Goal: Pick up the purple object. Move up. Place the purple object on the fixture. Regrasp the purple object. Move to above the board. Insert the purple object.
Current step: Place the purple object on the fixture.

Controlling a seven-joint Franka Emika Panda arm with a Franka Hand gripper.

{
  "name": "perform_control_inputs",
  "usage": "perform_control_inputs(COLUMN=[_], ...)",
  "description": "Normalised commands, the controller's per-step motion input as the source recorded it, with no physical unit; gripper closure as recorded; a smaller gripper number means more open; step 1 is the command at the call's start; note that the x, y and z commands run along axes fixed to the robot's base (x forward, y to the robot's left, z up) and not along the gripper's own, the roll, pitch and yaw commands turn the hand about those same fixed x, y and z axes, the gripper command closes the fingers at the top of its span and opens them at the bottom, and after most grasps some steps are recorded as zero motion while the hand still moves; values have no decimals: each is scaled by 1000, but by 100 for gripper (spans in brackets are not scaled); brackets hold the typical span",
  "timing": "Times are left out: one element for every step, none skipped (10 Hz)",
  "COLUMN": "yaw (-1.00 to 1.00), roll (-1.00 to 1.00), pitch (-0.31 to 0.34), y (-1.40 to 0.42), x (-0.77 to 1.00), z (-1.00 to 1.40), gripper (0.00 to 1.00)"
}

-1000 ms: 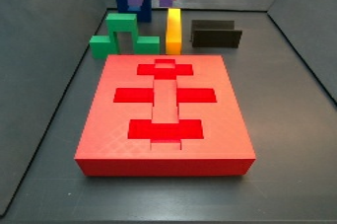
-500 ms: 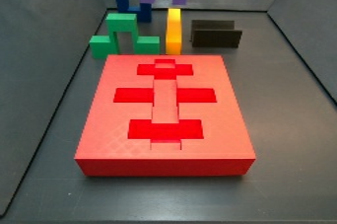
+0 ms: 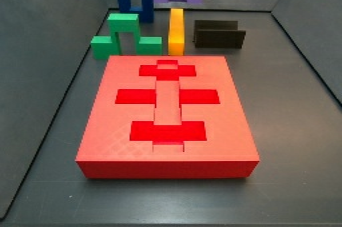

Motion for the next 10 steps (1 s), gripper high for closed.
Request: perform_control_inputs(yaw=[-54, -86, -111, -117, -126, -140, -74, -171, 0, 9], roll=[-774, -700, -689, -697, -626, -443, 0, 91, 117, 77], pitch=[91, 103, 109, 100, 106, 137, 20, 9, 0, 20], y=[77, 66, 43, 34, 37, 89, 0, 0, 80, 186], x=[883, 911, 926, 926, 943, 963, 526, 911, 1000, 1000], z=[6, 29, 31, 31, 0, -66, -231, -294, -260, -177], gripper=[100, 100, 100, 100, 100, 100, 100, 100, 100, 100])
